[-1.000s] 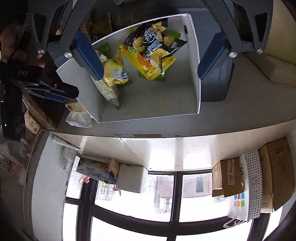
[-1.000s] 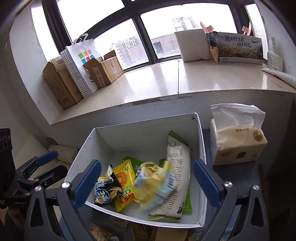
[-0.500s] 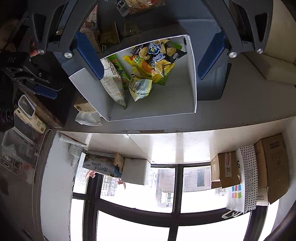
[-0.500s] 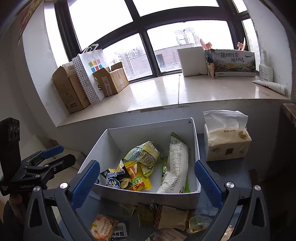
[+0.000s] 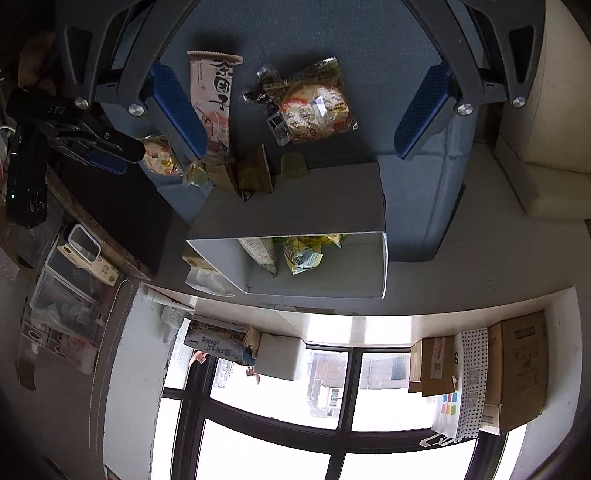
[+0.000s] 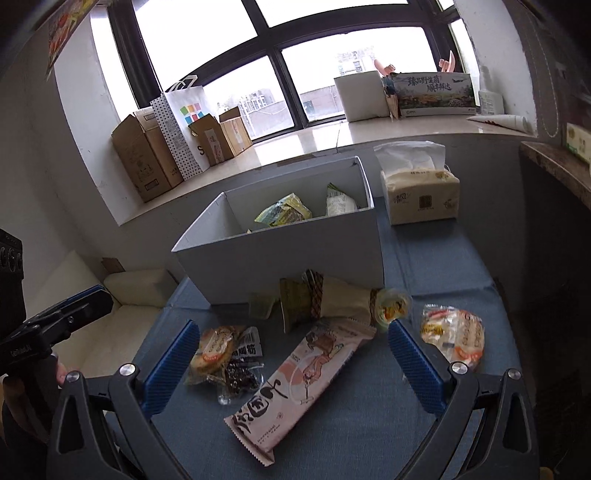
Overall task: Organize snacks
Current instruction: 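Grasp the pink-printed long snack bag with the right tool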
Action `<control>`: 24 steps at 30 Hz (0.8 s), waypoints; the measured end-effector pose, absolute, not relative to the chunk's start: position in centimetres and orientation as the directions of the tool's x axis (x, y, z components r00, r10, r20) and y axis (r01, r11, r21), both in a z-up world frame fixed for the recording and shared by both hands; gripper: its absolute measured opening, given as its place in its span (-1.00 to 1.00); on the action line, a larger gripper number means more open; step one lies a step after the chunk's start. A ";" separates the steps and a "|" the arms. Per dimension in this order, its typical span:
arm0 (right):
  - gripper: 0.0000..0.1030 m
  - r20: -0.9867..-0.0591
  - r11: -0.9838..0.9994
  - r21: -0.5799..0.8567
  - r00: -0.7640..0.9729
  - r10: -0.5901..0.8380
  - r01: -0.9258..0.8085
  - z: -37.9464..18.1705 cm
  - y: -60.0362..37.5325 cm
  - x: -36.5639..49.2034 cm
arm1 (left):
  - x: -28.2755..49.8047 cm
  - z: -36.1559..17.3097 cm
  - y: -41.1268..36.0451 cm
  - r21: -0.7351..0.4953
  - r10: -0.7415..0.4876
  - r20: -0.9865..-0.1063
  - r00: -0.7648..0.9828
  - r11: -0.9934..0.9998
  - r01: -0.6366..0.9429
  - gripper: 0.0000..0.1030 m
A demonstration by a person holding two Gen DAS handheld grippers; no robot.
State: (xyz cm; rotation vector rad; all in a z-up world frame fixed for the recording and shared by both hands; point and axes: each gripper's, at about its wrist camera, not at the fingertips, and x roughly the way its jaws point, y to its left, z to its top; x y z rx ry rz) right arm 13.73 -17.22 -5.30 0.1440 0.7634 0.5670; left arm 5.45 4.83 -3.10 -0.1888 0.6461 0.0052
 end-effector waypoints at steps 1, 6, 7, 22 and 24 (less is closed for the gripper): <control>1.00 -0.620 0.848 0.334 0.582 0.526 -0.411 -6.0 -17.6 13.2 | 4.8 -3.5 4.7 -0.178 -0.054 -0.602 0.797 0.982 -0.067 1.00; 1.00 -0.667 0.869 0.342 0.560 0.492 -0.357 -8.8 -17.6 11.9 | 3.1 -4.8 4.3 -0.204 -0.068 -0.621 0.781 0.976 -0.077 1.00; 1.00 -0.682 0.878 0.331 0.556 0.475 -0.345 -9.3 -17.4 11.8 | 2.9 -5.0 4.2 -0.196 -0.059 -0.625 0.779 0.977 -0.082 1.00; 1.00 -0.845 0.927 0.168 0.435 0.310 -0.335 -13.2 -10.9 16.4 | 1.9 -6.2 3.3 -0.172 -0.049 -0.649 0.759 0.981 -0.084 1.00; 1.00 -0.866 0.941 0.150 0.419 0.274 -0.305 -13.8 -10.2 17.5 | 1.9 -6.3 3.3 -0.174 -0.051 -0.651 0.757 0.981 -0.084 1.00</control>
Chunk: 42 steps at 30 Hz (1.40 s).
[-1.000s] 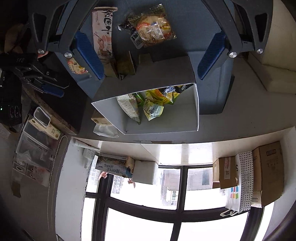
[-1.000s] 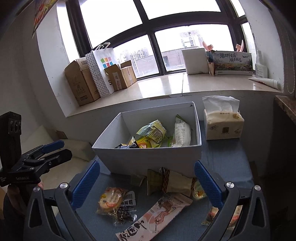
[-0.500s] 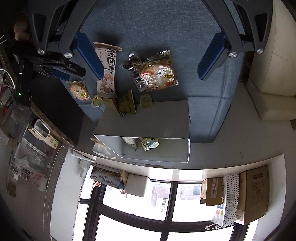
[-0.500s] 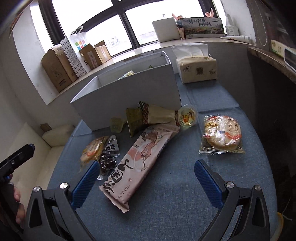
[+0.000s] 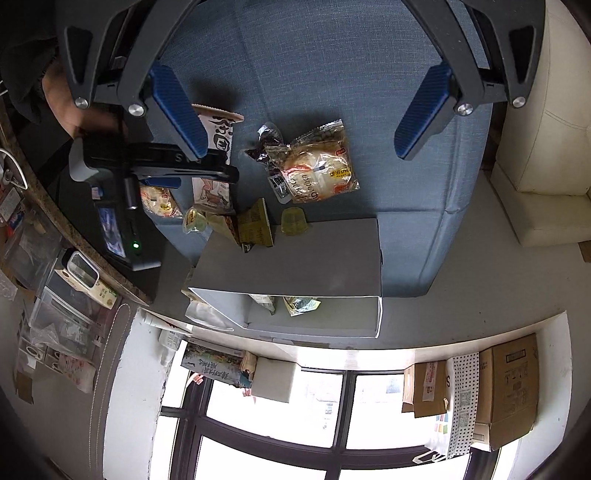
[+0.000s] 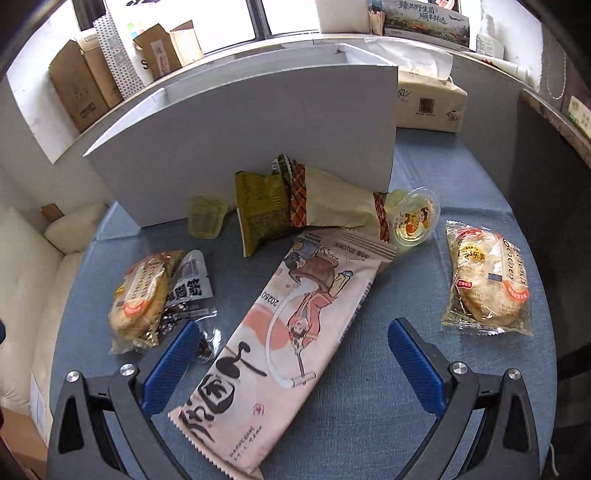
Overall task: Organize snacks
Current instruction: 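Grasp the pink-printed long snack bag with the right tool, then carry the pink bag toward the box while the left tool grasps a round bread pack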
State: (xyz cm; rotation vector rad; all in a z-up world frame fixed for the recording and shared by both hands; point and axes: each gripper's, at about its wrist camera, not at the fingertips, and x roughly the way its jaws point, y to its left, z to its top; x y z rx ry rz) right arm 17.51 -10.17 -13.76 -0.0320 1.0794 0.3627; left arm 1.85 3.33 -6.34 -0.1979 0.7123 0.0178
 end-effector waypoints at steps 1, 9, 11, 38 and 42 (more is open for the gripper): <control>1.00 -0.878 0.946 0.143 0.405 0.257 -0.291 -14.1 -9.9 18.0 | 1.8 -6.4 3.4 -0.177 -0.054 -0.652 0.756 0.981 -0.082 1.00; 1.00 -0.908 0.965 0.036 0.394 0.140 -0.260 -16.0 -8.0 19.0 | 1.9 -7.2 4.1 -0.185 -0.040 -0.669 0.742 0.976 -0.114 1.00; 1.00 -0.907 0.967 -0.008 0.408 0.101 -0.256 -16.1 -7.6 18.6 | 2.0 -7.5 4.4 -0.188 -0.036 -0.675 0.737 0.974 -0.125 1.00; 0.18 -0.757 0.930 0.221 0.549 0.353 -0.293 -9.1 -19.5 11.3 | 12.8 -13.7 4.4 -0.226 -0.092 -0.811 0.578 0.960 -0.164 1.00; 0.18 -0.755 0.928 0.241 0.545 0.364 -0.285 -9.3 -19.7 11.8 | 14.2 -14.6 4.9 -0.201 -0.050 -0.826 0.562 0.957 -0.209 1.00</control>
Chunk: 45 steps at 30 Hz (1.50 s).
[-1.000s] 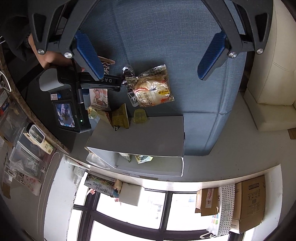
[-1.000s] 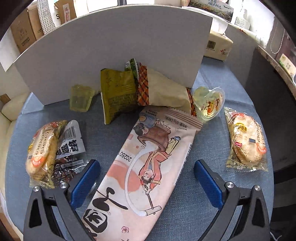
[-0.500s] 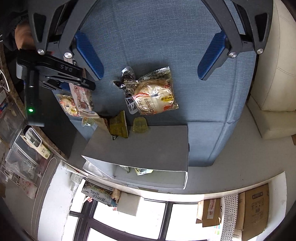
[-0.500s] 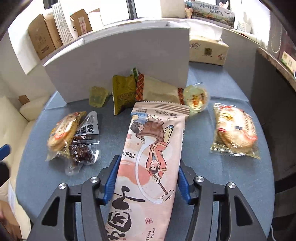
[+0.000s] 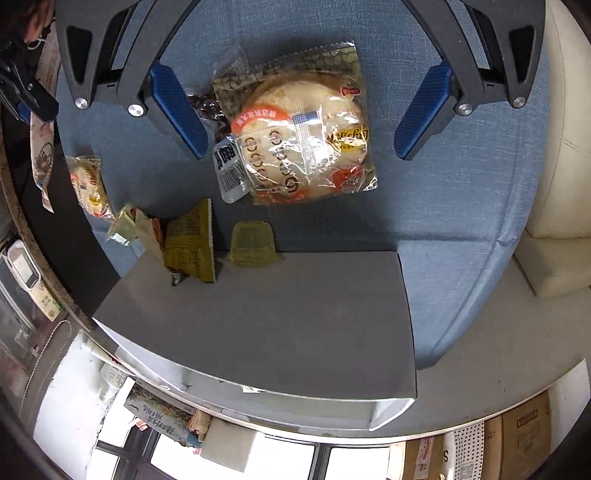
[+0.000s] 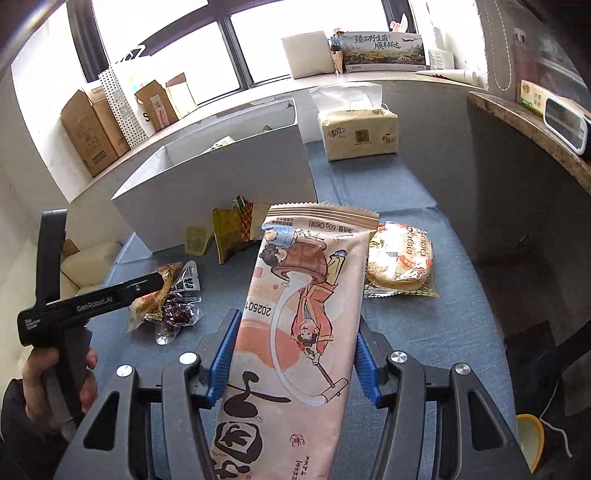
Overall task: Organize snacks
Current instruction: 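Carry the pink bag toward the box while the left tool grasps a round bread pack, then drop the pink bag and round bread pack into the white box, open both tools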
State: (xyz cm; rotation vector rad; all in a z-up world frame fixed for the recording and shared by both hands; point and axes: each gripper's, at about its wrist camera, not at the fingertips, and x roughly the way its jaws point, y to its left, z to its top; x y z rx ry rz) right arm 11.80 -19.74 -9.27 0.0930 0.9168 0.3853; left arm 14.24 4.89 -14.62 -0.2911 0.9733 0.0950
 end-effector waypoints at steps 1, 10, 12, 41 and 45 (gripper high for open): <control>0.18 -0.757 0.927 0.245 0.541 0.366 -0.285 -9.3 -19.7 11.7 | 14.4 -14.8 4.9 -0.211 -0.064 -0.828 0.557 0.956 -0.203 1.00; 0.18 -0.761 0.922 0.247 0.529 0.374 -0.298 -9.9 -19.0 11.5 | 14.3 -15.5 5.4 -0.210 -0.072 -0.837 0.542 0.957 -0.198 0.49; 0.18 -0.763 0.923 0.240 0.529 0.371 -0.302 -9.9 -18.9 11.5 | 13.6 -14.8 5.5 -0.212 -0.073 -0.825 0.560 0.959 -0.188 0.49; 0.18 -0.596 0.797 0.267 0.557 0.579 -0.542 1.1 -11.0 24.6 | 18.1 4.5 7.6 -0.188 -0.048 -0.545 0.837 0.980 -0.066 0.50; 0.18 -0.628 0.809 0.296 0.535 0.565 -0.508 1.4 -9.2 31.0 | 22.6 3.3 8.6 -0.182 -0.019 -0.562 0.827 0.978 -0.101 0.50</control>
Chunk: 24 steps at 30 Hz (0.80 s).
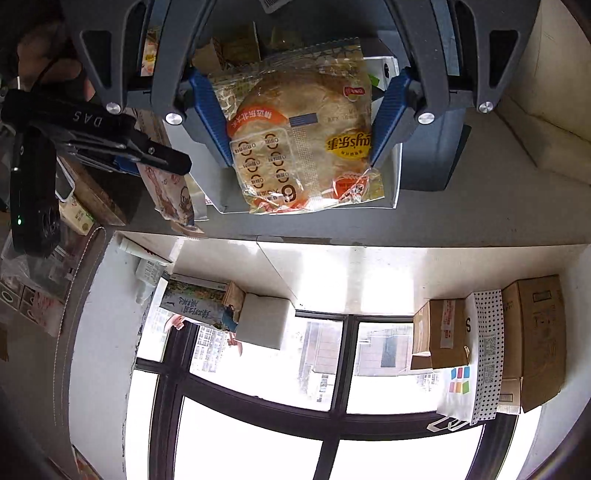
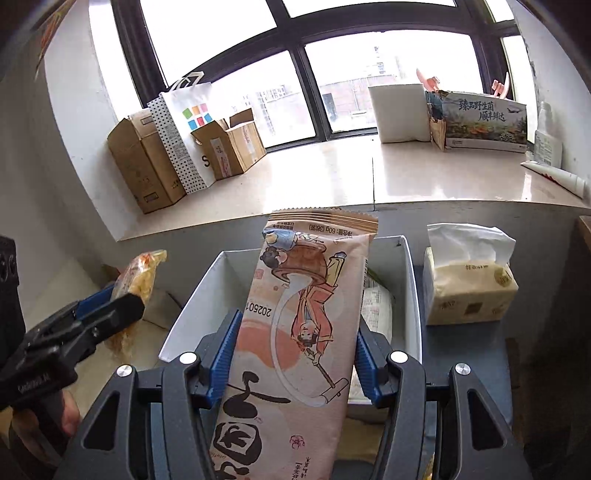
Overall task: Organize snacks
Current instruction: 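Drop the pink bag and round bread pack into the white box, open both tools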
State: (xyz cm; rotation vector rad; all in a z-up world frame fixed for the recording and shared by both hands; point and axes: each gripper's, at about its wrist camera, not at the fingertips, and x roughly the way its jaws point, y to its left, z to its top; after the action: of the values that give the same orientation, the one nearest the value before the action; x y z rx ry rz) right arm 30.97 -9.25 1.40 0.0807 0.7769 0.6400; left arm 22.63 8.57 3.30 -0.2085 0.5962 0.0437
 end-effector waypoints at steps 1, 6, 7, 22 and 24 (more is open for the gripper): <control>0.18 -0.636 0.813 0.295 0.532 0.559 -0.502 1.4 -8.8 32.3 | 23.6 2.8 8.8 -0.186 -0.020 -0.568 0.822 0.977 -0.105 0.50; 0.20 -0.709 0.829 0.267 0.483 0.514 -0.492 -0.5 -6.3 36.4 | 26.5 0.5 9.8 -0.176 -0.006 -0.615 0.788 0.976 -0.131 0.54; 0.20 -0.717 0.831 0.262 0.478 0.508 -0.491 -1.0 -6.0 36.7 | 26.7 0.1 10.0 -0.178 -0.006 -0.615 0.789 0.975 -0.132 0.59; 0.88 -0.706 0.855 0.330 0.498 0.504 -0.399 -1.6 -8.2 36.0 | 24.9 -0.8 10.1 -0.197 -0.017 -0.618 0.786 0.971 -0.133 1.00; 0.89 -0.695 0.849 0.340 0.500 0.517 -0.405 -1.2 -8.7 35.0 | 23.8 -0.3 9.5 -0.183 -0.011 -0.612 0.791 0.975 -0.128 1.00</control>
State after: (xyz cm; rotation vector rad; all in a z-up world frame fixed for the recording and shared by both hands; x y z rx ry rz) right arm 34.97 -8.67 -1.16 0.1388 0.8864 0.5600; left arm 23.80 9.54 -0.34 -0.2199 0.6568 0.0631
